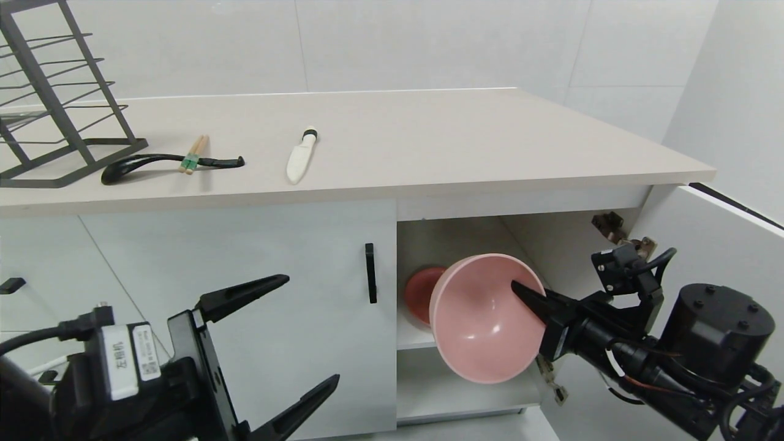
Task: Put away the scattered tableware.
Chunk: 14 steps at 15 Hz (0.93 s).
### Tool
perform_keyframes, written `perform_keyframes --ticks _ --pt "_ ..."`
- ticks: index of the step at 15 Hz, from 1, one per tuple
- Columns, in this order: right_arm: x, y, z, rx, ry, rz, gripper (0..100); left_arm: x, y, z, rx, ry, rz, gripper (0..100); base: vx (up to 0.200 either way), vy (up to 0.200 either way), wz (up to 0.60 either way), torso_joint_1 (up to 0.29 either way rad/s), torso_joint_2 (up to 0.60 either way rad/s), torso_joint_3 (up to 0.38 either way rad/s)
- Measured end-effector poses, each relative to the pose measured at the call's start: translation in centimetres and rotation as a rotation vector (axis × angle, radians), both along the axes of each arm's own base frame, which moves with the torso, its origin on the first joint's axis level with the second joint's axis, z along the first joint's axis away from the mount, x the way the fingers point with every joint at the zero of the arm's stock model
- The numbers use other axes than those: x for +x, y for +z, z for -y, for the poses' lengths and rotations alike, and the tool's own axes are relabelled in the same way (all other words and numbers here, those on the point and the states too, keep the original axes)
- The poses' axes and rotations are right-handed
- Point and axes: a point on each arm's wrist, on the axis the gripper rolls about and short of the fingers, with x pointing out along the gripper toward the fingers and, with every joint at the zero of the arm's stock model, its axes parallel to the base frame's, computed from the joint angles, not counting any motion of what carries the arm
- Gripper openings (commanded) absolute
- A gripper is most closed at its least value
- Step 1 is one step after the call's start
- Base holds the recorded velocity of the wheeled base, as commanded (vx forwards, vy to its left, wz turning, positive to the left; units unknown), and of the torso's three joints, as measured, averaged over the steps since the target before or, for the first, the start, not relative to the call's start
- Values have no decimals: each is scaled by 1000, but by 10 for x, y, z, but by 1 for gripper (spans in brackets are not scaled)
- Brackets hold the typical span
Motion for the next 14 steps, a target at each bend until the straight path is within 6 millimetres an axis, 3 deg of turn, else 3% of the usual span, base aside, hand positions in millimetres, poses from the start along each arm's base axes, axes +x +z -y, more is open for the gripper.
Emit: perform_keyframes --ticks 4,8,11,14 --pt "-9 -5 -3 -16 31 -27 0 -6 0 -9 -9 39 -88 100 0 0 0 0 0 0" --pt "-18 -18 -4 -50 55 -96 0 -27 -1 -25 17 48 -192 100 0 0 0 0 0 0" --pt "-7 -32 -5 -72 30 -135 0 -32 12 -30 -47 50 -146 100 0 0 0 0 0 0" --pt "21 -49 -15 -75 3 -146 0 -34 17 -32 -70 48 -119 100 0 0 0 0 0 0"
